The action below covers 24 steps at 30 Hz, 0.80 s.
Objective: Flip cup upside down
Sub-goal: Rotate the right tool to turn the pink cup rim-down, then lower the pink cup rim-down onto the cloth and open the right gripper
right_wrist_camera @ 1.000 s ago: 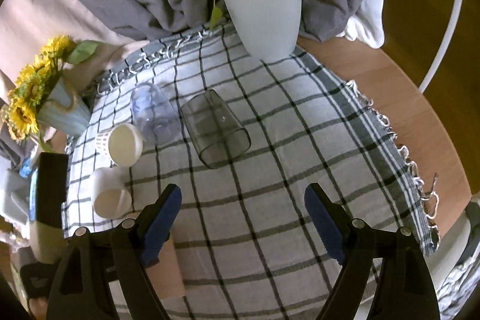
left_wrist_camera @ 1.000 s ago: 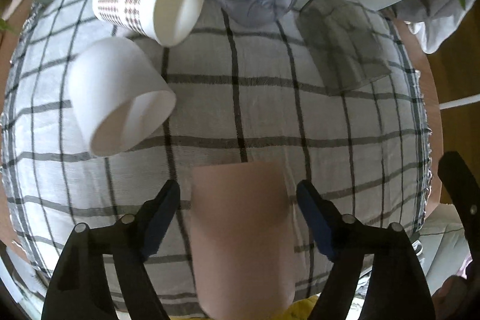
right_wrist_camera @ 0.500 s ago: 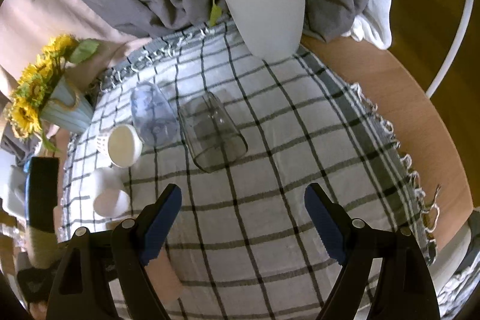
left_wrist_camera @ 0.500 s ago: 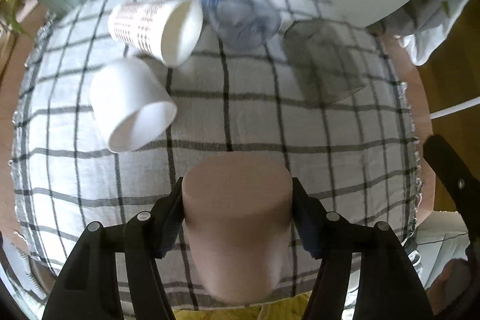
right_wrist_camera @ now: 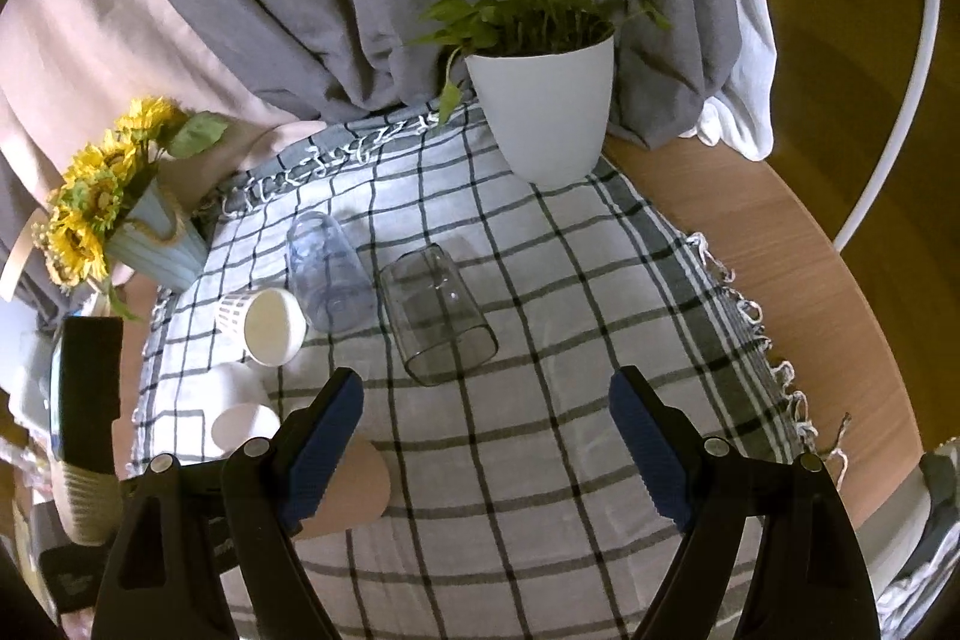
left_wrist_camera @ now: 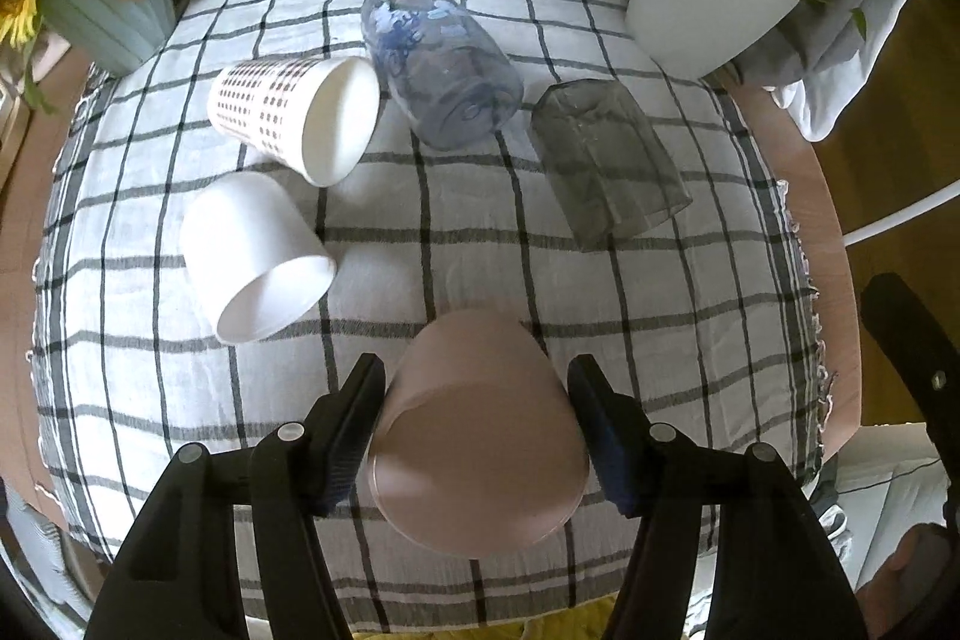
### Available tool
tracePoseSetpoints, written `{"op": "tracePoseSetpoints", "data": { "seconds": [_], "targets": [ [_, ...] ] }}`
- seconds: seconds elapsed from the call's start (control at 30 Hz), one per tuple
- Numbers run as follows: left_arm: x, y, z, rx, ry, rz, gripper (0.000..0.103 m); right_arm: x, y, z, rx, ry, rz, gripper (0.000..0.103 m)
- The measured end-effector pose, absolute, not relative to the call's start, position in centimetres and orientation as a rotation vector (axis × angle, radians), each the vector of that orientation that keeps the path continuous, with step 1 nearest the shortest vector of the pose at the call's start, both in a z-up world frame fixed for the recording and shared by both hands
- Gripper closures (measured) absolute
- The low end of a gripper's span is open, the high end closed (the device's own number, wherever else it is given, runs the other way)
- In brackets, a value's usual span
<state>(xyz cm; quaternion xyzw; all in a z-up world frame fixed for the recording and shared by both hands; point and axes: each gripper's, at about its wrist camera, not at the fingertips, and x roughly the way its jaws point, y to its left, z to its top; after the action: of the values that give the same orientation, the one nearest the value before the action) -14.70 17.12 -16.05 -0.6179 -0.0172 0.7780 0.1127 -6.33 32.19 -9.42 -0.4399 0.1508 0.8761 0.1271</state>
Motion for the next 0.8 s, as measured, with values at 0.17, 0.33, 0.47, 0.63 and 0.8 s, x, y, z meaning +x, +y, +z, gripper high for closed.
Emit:
{"op": "tracePoseSetpoints", "data": {
  "seconds": [0.17,0.33,0.47,0.63,0.8],
  "targets": [
    [-15.2,17.8,-16.4,-1.811,-0.008,2.278,0.041,-6.1,32.9,-9.6,-1.268,0.445,2.525,0.019],
    [-15.6,18.4,-16.6,-1.81,0.019,2.272,0.041,-5.9,33.3,-9.8,-1.264,0.448,2.502,0.019],
    [-15.8,18.5,-16.8,-1.814,0.019,2.259,0.041,-5.9,33.4,-9.9,-1.268,0.444,2.486,0.019],
    [-15.6,18.7,-16.0,-1.772,0.07,2.314,0.025,-5.6,33.2,-9.6,-1.267,0.43,2.475,0.019],
    [-13.6,17.6,-12.0,-1.593,0.148,2.484,0.009,-4.3,32.7,-8.0,-1.216,0.421,2.493,0.019]
  ]
}}
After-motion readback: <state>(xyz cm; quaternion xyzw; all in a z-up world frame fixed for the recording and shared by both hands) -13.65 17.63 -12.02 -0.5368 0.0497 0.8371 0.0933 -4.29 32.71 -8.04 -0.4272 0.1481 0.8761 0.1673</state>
